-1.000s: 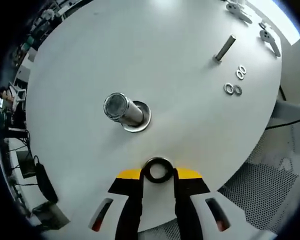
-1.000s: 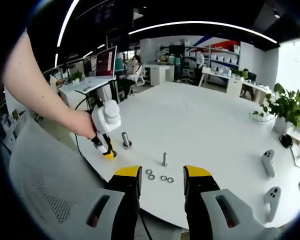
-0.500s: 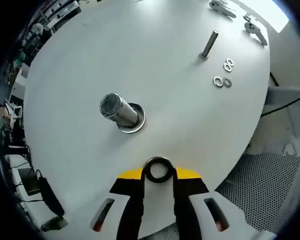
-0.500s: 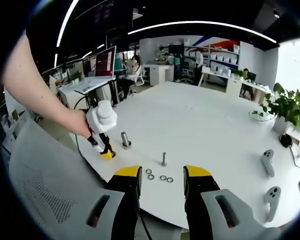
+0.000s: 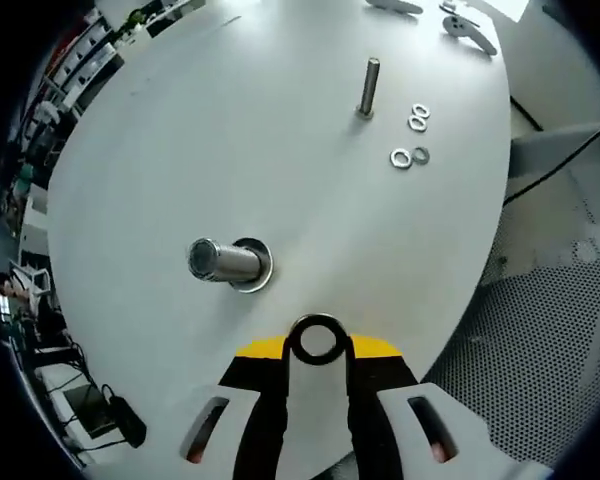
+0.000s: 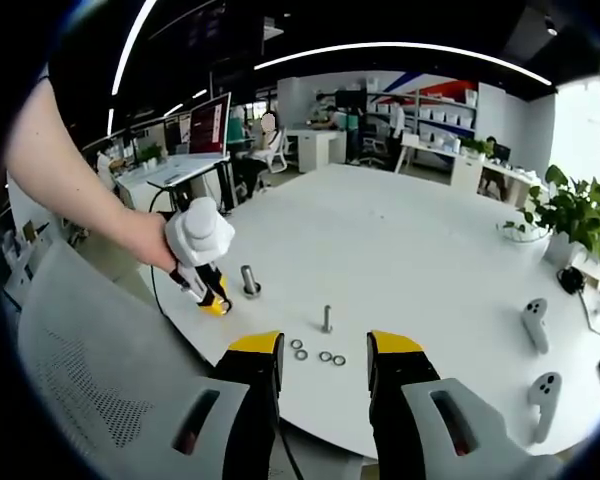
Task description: Place the washer onto the threaded stud by aligning its center hole with the stud, sliding it down to the base, and recovering from edge contact or off-axis alignment until the washer reaches the visible bottom stop.
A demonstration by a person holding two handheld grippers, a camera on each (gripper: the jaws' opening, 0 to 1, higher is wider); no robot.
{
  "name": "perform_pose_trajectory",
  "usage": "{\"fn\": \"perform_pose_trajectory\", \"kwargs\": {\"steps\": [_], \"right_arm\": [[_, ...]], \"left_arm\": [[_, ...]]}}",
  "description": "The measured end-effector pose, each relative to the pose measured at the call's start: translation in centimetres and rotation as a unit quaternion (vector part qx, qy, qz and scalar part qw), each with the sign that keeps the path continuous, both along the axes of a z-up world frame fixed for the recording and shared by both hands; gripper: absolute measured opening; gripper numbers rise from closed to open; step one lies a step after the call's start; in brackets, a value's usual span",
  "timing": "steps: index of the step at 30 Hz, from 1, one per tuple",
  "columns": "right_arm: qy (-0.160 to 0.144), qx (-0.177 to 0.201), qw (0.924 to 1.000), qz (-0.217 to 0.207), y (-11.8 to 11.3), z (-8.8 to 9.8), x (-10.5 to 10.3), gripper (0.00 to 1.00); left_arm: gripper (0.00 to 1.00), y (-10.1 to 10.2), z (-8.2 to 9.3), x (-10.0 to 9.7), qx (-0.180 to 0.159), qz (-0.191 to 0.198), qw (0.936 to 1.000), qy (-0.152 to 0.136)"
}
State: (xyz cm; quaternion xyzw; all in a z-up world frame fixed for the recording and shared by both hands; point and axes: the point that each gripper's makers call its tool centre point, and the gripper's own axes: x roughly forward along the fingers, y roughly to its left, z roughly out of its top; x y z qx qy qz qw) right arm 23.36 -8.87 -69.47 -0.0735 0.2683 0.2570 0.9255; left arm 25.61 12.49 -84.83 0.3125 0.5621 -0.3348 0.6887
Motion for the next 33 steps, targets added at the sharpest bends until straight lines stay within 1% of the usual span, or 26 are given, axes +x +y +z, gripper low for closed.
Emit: {"fn": "perform_pose_trajectory", "kwargs": {"steps": [5, 7, 10, 12, 15, 18, 23, 25, 26, 28, 31, 33], "right_arm": [[0.0, 0.0, 1.0, -0.001, 0.0, 0.0, 0.0, 0.35], [0.0, 0.001, 1.0, 0.0, 0.0, 0.0, 0.0, 0.35], [0.0, 0.0, 1.0, 0.0, 0.0, 0.0, 0.0, 0.35], [0.0, 0.001, 1.0, 0.0, 0.0, 0.0, 0.0, 0.35], [0.0, 0.0, 1.0, 0.002, 0.0, 0.0, 0.0, 0.35], [0.0, 0.0, 1.0, 0.002, 0.1, 0.0, 0.0, 0.35], [0.0, 0.001, 1.0, 0.002, 0.1, 0.0, 0.0, 0.35], [0.0, 0.001, 1.0, 0.002, 0.1, 0.0, 0.0, 0.35], [0.0, 0.001, 1.0, 0.002, 0.1, 0.0, 0.0, 0.35], [0.001, 0.0, 1.0, 0.003, 0.1, 0.0, -0.1, 0.35], [0.002, 0.0, 1.0, 0.002, 0.1, -0.1, -0.1, 0.35], [0.002, 0.001, 1.0, 0.001, 0.0, -0.1, -0.1, 0.35]], "left_arm": [[0.19, -1.0, 2.1, 1.2, -0.012, -0.029, 0.9992, -0.025], [0.19, -0.9, 2.6, 1.5, -0.006, -0.041, 0.9986, -0.033], [0.19, -0.7, 3.4, 2.2, -0.007, -0.046, 0.9982, -0.038], [0.19, -0.4, 4.0, 2.8, -0.006, -0.049, 0.9977, -0.047], [0.19, -0.1, 4.6, 3.7, -0.009, -0.044, 0.9975, -0.054], [0.19, 0.1, 5.0, 4.1, -0.015, -0.031, 0.9978, -0.056], [0.19, -0.1, 5.8, 4.6, -0.012, -0.045, 0.9965, -0.069], [0.19, -0.2, 6.2, 5.3, -0.01, -0.05, 0.9953, -0.082], [0.19, -0.2, 6.3, 5.5, -0.012, -0.047, 0.9954, -0.083], [0.19, -0.4, 6.3, 6.0, -0.016, -0.039, 0.9958, -0.081], [0.19, -0.3, 6.0, 6.5, -0.006, -0.045, 0.9957, -0.08], [0.19, -0.2, 5.9, 6.8, -0.005, -0.042, 0.996, -0.079]]}}
